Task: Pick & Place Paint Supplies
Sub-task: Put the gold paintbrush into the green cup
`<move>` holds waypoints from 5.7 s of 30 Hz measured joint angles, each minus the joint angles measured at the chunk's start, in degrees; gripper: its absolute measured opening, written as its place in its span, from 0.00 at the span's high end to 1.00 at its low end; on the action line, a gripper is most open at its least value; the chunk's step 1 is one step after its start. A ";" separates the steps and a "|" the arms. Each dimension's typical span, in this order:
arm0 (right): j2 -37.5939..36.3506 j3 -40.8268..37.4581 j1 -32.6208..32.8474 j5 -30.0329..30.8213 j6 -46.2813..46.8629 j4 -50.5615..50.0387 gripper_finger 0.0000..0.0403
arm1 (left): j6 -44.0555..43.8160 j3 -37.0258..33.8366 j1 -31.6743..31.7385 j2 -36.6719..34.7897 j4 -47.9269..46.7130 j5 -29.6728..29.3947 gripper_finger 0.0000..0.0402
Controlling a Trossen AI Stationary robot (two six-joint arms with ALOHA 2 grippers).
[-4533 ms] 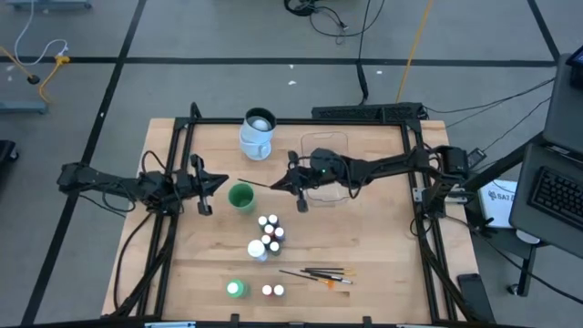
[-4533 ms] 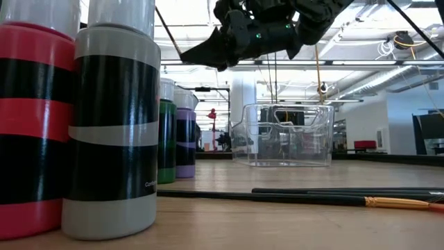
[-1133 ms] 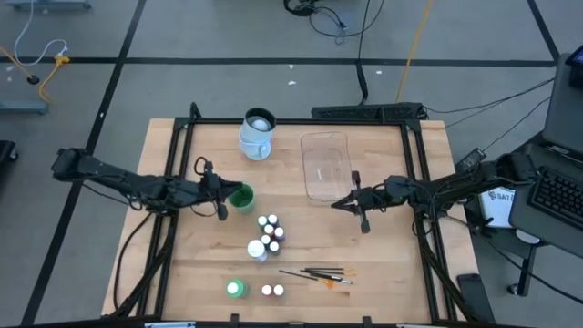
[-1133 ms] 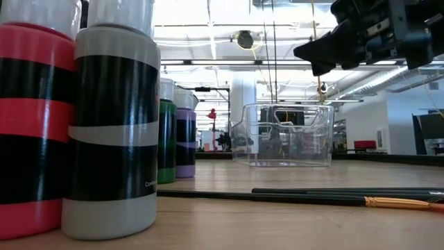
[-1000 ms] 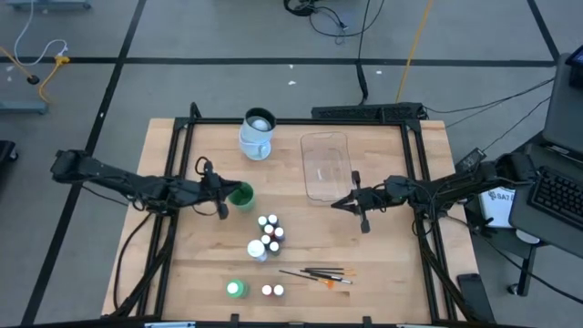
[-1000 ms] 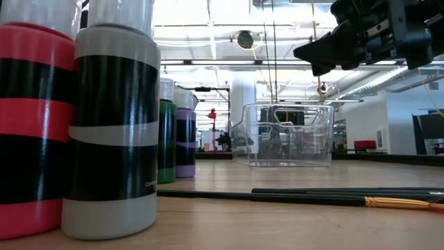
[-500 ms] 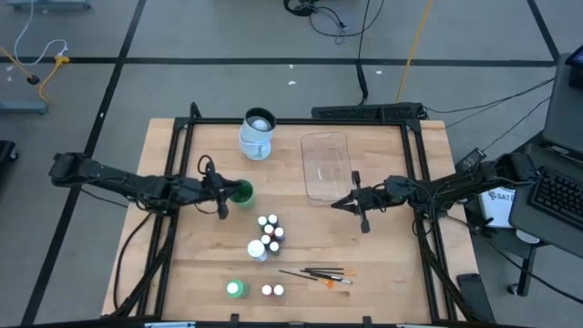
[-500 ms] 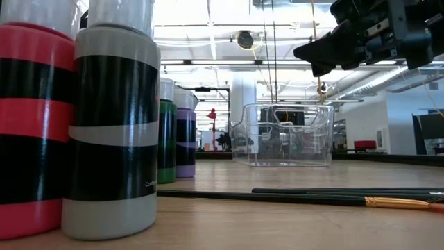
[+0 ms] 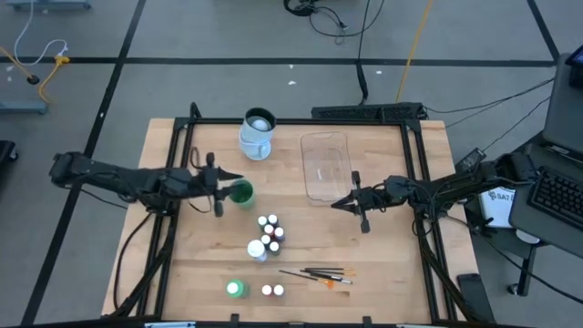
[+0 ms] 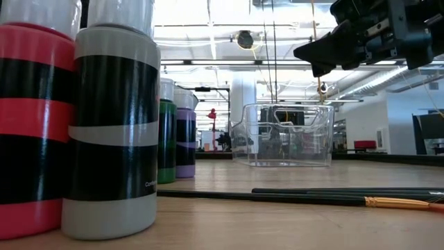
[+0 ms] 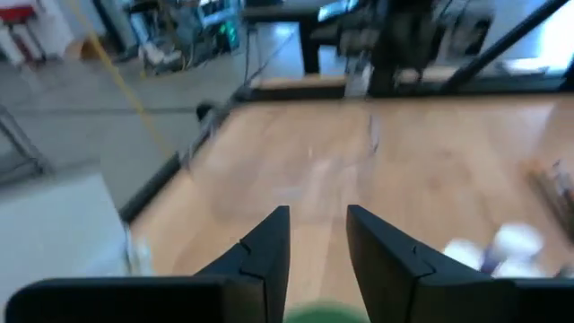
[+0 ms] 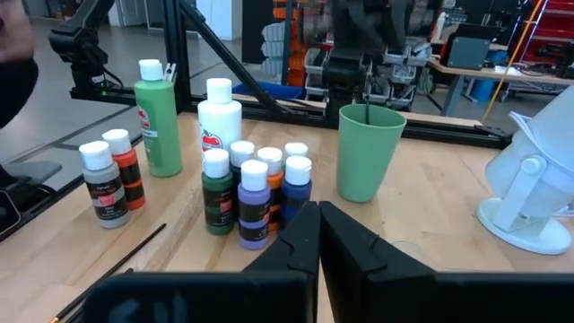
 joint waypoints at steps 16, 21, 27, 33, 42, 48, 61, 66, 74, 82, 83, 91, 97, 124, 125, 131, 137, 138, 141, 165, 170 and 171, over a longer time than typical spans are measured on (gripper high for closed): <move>0.02 0.00 0.02 0.29 -0.31 -1.29 1.00 | 11.83 -6.93 -16.99 -3.12 11.57 4.89 0.99; 0.02 0.02 0.00 1.59 -0.26 -0.95 1.00 | 14.17 -12.42 -15.26 -13.10 14.30 -3.03 0.99; 0.02 0.02 0.16 1.58 -2.51 0.31 1.00 | 10.99 -13.11 -8.20 -25.05 4.17 1.78 1.00; -0.02 2.52 2.74 4.71 -4.47 -4.05 1.00 | 10.40 -20.68 -3.55 -26.93 15.60 9.78 1.00; 4.40 26.34 17.63 22.84 5.36 -53.94 1.00 | 10.15 -25.63 -1.79 -24.35 19.35 10.99 0.99; 13.63 37.82 26.25 27.02 24.63 -75.78 1.00 | 10.32 -25.63 -1.79 -23.41 20.16 11.06 0.97; 30.05 39.95 29.40 5.86 46.29 -81.07 0.67 | 14.44 -25.63 -1.77 -23.43 23.71 10.66 0.96; 29.05 39.95 31.38 4.52 52.15 -82.22 0.63 | 15.49 -25.63 -1.79 -23.43 23.73 10.66 0.96; 30.58 39.93 38.09 7.49 58.96 -74.28 0.65 | 15.39 -25.63 -1.79 -23.43 23.71 10.66 0.96; 34.41 39.91 42.19 15.13 59.85 -73.67 0.66 | 16.84 -25.63 -1.77 -23.43 23.69 10.62 0.96; 34.60 39.91 42.37 15.43 60.11 -73.67 0.67 | 16.90 -25.63 -1.77 -23.43 23.69 10.64 0.96; 36.95 39.91 42.38 17.94 58.59 -68.96 0.67 | 17.04 -25.63 -1.78 -23.43 23.38 10.62 0.96; 38.82 39.91 42.38 16.53 58.45 -67.95 0.67 | 17.01 -25.63 -1.77 -23.43 23.38 10.62 0.96; 38.61 34.07 42.34 16.33 59.90 -61.80 0.88 | 16.62 -25.59 -1.78 -23.43 23.44 10.62 0.96; 38.64 34.07 42.34 16.24 59.91 -61.80 0.90 | 16.62 -25.59 -1.79 -23.43 23.43 10.62 0.96; 38.80 34.03 42.32 15.50 58.09 -61.70 0.99 | 16.35 -25.59 -1.79 -23.43 23.44 10.62 0.96; 37.50 35.82 42.34 16.59 54.11 -63.74 1.00 | 16.18 -25.59 -1.79 -23.43 23.45 10.62 0.96; 37.21 36.32 42.34 16.63 53.80 -64.90 1.00 | 16.18 -25.59 -1.79 -23.43 23.43 10.62 0.96; 36.32 37.87 42.38 16.37 52.41 -67.92 1.00 | 16.16 -25.59 -1.79 -23.43 23.41 10.62 0.96; 24.89 47.30 36.46 37.43 23.93 -65.75 1.00 | 16.71 -25.59 -1.79 -23.43 23.56 10.62 0.96; 24.22 46.85 29.67 29.32 7.78 -55.66 1.00 | 15.44 -25.59 -1.79 -23.43 24.72 7.81 0.96; 24.22 45.81 28.39 28.36 3.78 -51.41 1.00 | 15.43 -25.59 -1.79 -23.43 24.94 7.34 0.96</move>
